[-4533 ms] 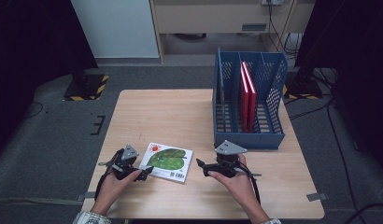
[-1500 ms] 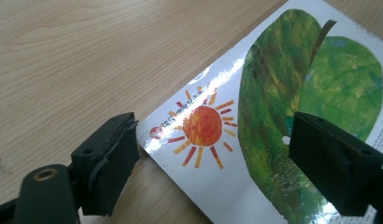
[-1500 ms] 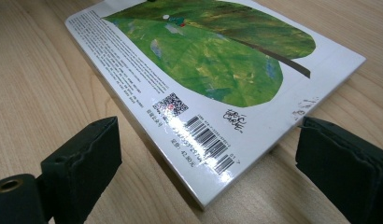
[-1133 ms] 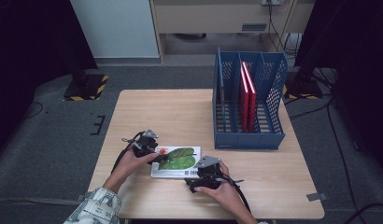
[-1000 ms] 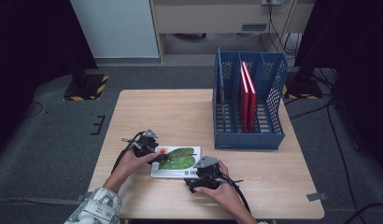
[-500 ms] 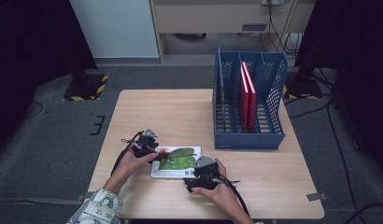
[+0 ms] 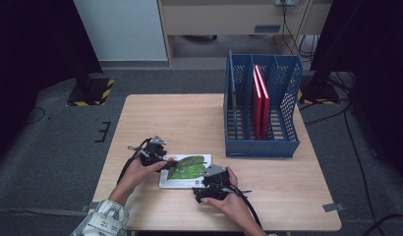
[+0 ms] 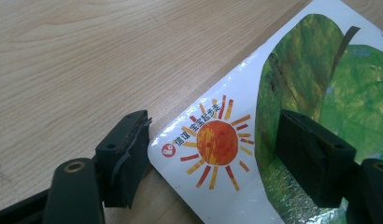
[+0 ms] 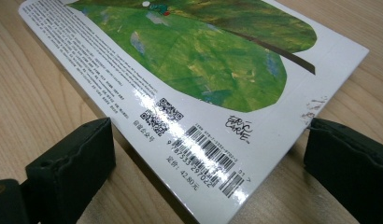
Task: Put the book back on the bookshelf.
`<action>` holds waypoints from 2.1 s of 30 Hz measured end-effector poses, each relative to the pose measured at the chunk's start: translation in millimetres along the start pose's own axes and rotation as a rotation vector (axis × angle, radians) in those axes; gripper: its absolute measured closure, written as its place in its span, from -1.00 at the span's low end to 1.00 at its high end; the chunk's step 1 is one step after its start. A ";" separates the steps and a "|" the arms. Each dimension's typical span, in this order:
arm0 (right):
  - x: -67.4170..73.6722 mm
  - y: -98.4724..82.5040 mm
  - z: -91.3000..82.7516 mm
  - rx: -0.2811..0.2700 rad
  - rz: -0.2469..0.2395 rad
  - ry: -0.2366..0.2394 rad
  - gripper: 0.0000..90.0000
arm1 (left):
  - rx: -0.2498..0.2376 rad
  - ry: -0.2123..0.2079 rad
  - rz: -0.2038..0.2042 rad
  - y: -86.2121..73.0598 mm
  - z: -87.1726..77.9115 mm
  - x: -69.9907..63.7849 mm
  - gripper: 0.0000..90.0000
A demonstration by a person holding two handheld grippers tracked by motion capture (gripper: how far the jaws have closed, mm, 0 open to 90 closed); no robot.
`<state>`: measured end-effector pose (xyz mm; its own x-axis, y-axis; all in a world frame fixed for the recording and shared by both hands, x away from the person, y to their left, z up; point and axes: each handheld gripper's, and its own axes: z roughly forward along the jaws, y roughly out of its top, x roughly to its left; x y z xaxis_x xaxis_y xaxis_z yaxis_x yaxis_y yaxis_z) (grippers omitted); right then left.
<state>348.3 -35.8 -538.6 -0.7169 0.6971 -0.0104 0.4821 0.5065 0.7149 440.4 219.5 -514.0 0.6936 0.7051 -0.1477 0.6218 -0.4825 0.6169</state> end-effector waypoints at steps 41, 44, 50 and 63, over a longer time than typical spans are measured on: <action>5.7 6.7 0.8 -0.026 -0.024 -0.039 -0.99 | -0.044 0.010 0.015 24.1 -22.2 -10.2 -0.42; 6.4 7.3 0.4 -0.033 -0.027 -0.045 -0.99 | -0.048 0.008 0.020 26.6 -24.6 -11.5 -0.42; 7.2 7.1 0.6 -0.047 -0.026 -0.050 -0.99 | -0.044 0.012 0.019 29.2 -25.2 -12.6 -0.43; 8.2 6.5 -1.1 -0.080 -0.017 -0.057 -0.96 | -0.053 0.000 0.017 29.8 -25.5 -12.7 -0.50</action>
<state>345.0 -27.3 -533.3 -0.6937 0.7176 -0.0611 0.4267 0.4778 0.7679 440.8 209.4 -474.0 0.7036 0.6972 -0.1369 0.5900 -0.4659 0.6594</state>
